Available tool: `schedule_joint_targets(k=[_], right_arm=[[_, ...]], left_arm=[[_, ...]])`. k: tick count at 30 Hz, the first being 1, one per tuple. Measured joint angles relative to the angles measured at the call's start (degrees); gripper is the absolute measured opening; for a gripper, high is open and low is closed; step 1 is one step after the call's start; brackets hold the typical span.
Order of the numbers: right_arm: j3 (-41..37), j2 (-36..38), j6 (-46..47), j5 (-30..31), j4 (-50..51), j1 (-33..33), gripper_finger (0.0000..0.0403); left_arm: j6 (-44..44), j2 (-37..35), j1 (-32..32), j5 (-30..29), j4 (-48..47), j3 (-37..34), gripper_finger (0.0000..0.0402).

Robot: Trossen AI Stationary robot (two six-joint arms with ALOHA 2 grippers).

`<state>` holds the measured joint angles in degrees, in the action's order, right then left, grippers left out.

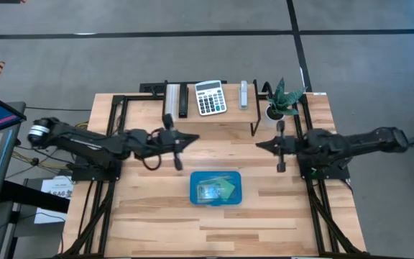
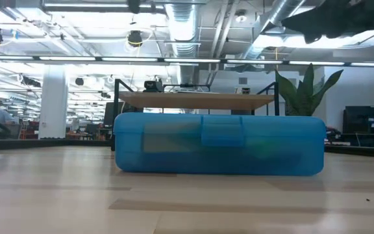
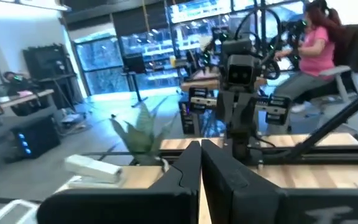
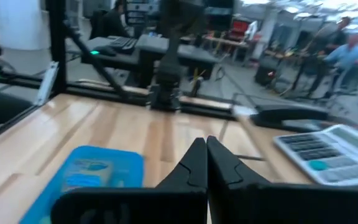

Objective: Pack school essentials
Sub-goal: Return to Home Position

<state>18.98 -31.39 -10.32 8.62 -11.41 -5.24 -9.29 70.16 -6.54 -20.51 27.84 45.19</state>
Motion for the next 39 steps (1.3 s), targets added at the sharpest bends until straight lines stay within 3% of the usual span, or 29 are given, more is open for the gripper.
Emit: schedule_joint_targets(k=[11, 18, 25, 31, 35, 39], right_arm=[[0.0, 20.0, -4.0, 0.0, 13.2, 10.6, 0.0006], [0.0, 29.2, -4.3, -3.7, 15.2, 17.7, 0.0006], [0.0, 31.3, -4.2, -7.3, 14.1, 21.2, 0.0006], [-0.9, 30.2, -1.4, -11.2, 11.9, 22.3, 0.0006], [-4.0, 30.2, 0.2, -15.1, 8.8, 22.3, 0.0006], [-7.9, 30.3, 1.3, -15.3, 5.1, 22.4, 0.0006]], left_arm=[[0.4, -17.6, 0.6, -1.7, 9.3, -19.9, 0.0000], [0.0, -31.4, 3.2, -2.2, 0.5, -24.7, 0.0000], [-0.5, -47.9, 6.4, -2.2, -14.6, -24.7, 0.0000], [0.6, -57.2, 7.3, 1.3, -24.2, -24.7, 0.0000], [1.1, -62.2, 7.3, 2.8, -24.3, -26.8, 0.0000], [0.6, -67.6, 7.3, 4.7, -23.7, -31.5, 0.0000]])
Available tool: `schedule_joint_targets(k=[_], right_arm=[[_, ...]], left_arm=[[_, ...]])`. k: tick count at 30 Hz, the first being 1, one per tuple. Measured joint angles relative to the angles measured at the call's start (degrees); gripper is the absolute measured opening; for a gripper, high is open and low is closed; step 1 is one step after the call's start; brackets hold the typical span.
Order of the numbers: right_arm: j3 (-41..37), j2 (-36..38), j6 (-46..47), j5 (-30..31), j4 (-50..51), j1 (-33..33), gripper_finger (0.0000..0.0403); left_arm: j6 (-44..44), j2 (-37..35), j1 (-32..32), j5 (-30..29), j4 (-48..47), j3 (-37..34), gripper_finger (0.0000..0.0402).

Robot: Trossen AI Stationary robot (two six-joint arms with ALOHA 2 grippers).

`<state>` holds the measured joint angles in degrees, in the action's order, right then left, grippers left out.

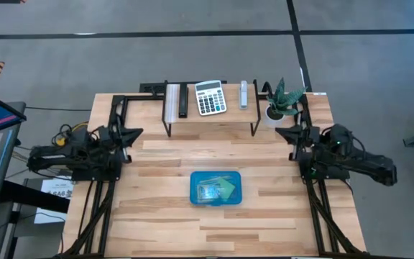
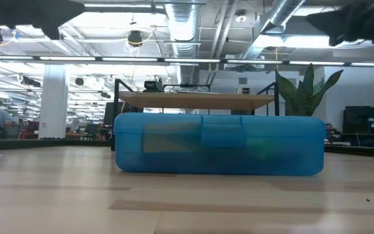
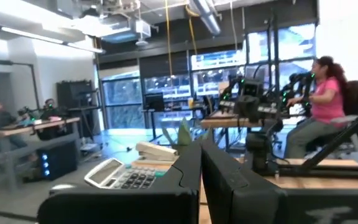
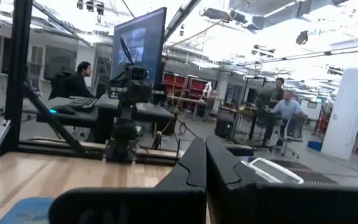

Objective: Pack school essentials
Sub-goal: Return to Home Position

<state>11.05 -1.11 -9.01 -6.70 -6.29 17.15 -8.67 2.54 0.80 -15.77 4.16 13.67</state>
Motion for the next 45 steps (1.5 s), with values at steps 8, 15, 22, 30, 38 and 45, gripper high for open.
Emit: schedule_joint_targets(k=[8, 15, 22, 30, 38, 45], right_arm=[[-4.0, 0.1, 0.2, 0.0, -3.3, 1.1, 0.0006], [-8.0, 0.9, 1.4, -0.6, -4.0, 1.3, 0.0006], [-10.6, 0.8, 2.8, -0.8, -3.7, 1.3, 0.0006], [-10.6, 0.9, 3.2, -0.6, -2.1, 1.4, 0.0010], [-10.6, -1.5, 7.1, 1.5, 3.6, 1.2, 0.0030], [-10.7, -1.9, 7.5, 2.9, 3.2, 1.4, 0.0028]], left_arm=[[0.8, -2.0, 0.0, 4.1, 0.5, -3.8, 0.0000], [4.5, -2.4, 0.0, 9.1, 0.2, -7.3, 0.0000], [8.5, -2.3, 0.0, 11.0, 1.0, -12.8, 0.0000], [9.3, -2.3, 0.0, 14.4, 1.1, -13.1, 0.0000], [12.5, -2.3, -0.1, 16.4, -0.4, -13.1, 0.0000], [12.8, -2.3, -0.1, 16.5, -1.9, -13.2, 0.0000]])
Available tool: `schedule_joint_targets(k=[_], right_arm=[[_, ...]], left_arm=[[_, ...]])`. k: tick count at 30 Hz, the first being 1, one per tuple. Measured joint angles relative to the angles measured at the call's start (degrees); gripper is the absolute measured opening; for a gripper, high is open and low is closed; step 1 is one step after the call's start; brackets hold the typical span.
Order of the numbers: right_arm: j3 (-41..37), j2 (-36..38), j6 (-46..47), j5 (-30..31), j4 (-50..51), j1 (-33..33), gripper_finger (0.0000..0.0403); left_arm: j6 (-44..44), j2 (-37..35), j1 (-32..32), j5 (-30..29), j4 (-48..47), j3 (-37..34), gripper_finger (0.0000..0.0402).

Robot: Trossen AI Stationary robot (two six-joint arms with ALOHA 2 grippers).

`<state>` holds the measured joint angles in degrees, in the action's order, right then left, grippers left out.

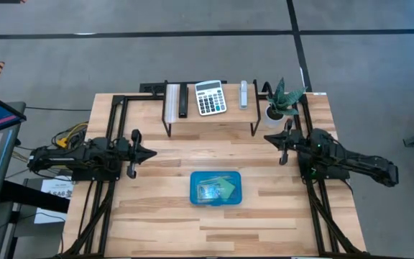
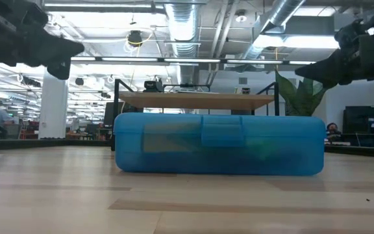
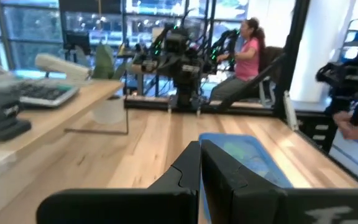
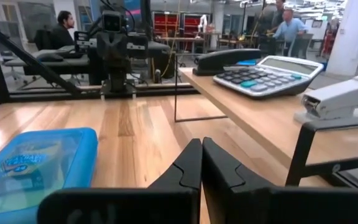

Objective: Pack school essentials
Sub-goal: Return to Home Position

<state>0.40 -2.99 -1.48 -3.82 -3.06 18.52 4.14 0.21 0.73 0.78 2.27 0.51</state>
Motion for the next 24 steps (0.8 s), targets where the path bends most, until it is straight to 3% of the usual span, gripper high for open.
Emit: schedule_joint_targets(k=[24], right_arm=[[0.0, 0.0, 0.0, 0.0, 0.8, 0.0, 0.0028]], left_arm=[[0.0, 0.1, 0.0, -2.3, -0.3, -0.1, 0.0000]])
